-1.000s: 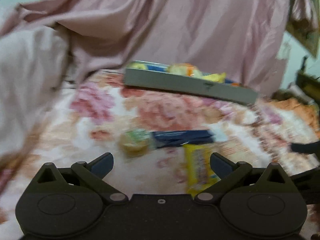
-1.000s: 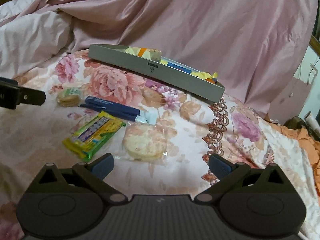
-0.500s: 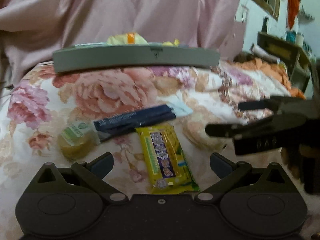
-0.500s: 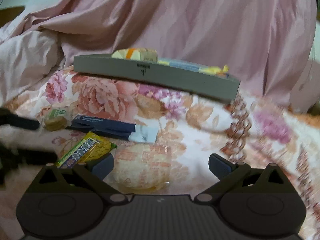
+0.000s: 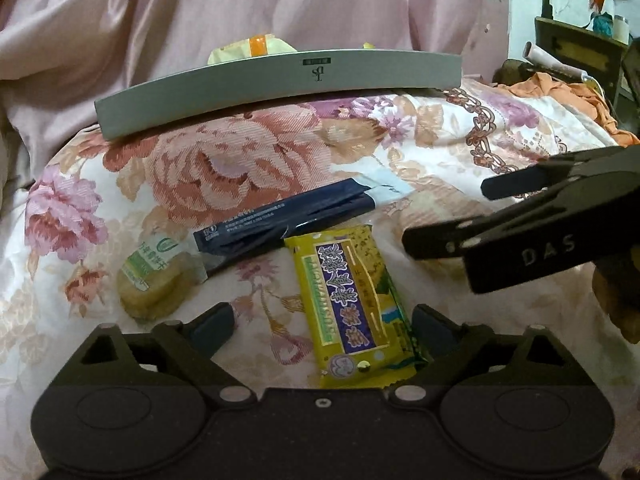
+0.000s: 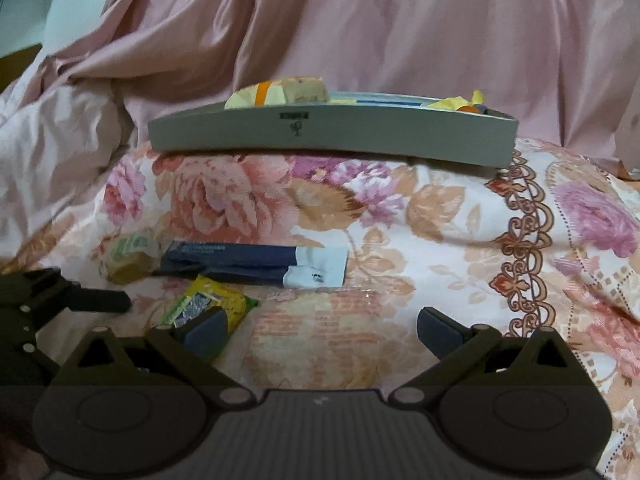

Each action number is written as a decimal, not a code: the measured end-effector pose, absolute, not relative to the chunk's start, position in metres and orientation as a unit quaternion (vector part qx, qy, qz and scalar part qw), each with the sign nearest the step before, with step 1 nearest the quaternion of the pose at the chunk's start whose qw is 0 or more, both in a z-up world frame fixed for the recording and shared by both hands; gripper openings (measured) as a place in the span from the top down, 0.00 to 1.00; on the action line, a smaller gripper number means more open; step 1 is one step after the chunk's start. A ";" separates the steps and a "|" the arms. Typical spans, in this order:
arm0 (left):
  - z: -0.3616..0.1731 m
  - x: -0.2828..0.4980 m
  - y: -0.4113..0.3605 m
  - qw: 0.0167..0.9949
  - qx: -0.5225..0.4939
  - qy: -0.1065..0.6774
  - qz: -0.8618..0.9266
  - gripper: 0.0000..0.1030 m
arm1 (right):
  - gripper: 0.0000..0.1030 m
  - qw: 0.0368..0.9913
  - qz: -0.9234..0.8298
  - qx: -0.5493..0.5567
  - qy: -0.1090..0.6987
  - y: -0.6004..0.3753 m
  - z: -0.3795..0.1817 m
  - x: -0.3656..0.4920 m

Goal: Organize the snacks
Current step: 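Grasp the yellow biscuit pack with the left tool while the right tool reaches the rice cracker, then grasp the round rice cracker with the right tool while the left tool holds the biscuit pack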

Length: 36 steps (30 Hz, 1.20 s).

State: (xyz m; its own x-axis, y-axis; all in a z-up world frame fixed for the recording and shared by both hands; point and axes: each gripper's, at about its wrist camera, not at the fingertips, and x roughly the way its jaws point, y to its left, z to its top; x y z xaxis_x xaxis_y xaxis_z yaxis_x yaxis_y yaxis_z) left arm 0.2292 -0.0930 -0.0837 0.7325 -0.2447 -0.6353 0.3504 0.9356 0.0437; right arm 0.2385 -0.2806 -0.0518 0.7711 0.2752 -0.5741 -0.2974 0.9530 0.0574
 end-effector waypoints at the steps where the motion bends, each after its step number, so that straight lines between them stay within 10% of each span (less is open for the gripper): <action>1: -0.083 0.229 -0.092 0.928 0.078 0.327 -0.162 0.12 | 0.00 0.940 0.152 -0.022 0.306 -0.279 -0.053 0.239; 10: -0.080 0.226 -0.084 0.930 0.046 0.328 -0.162 0.43 | 0.00 0.935 0.127 -0.041 0.329 -0.277 -0.059 0.242; 22: -0.082 0.221 -0.089 0.929 0.059 0.326 -0.164 0.32 | 0.01 0.937 0.117 -0.105 0.313 -0.265 -0.067 0.235; 36: -0.084 0.220 -0.086 0.931 0.056 0.320 -0.167 0.51 | 0.25 0.941 0.124 -0.079 0.304 -0.265 -0.066 0.232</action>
State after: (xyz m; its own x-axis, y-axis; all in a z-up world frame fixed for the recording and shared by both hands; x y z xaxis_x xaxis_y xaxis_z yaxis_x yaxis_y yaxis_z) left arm 0.2204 -0.0863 -0.0838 0.7386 -0.2753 -0.6154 0.3475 0.9377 -0.0025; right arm 0.2315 -0.2649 -0.0663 0.7850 0.1850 -0.5912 -0.2811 0.9568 -0.0740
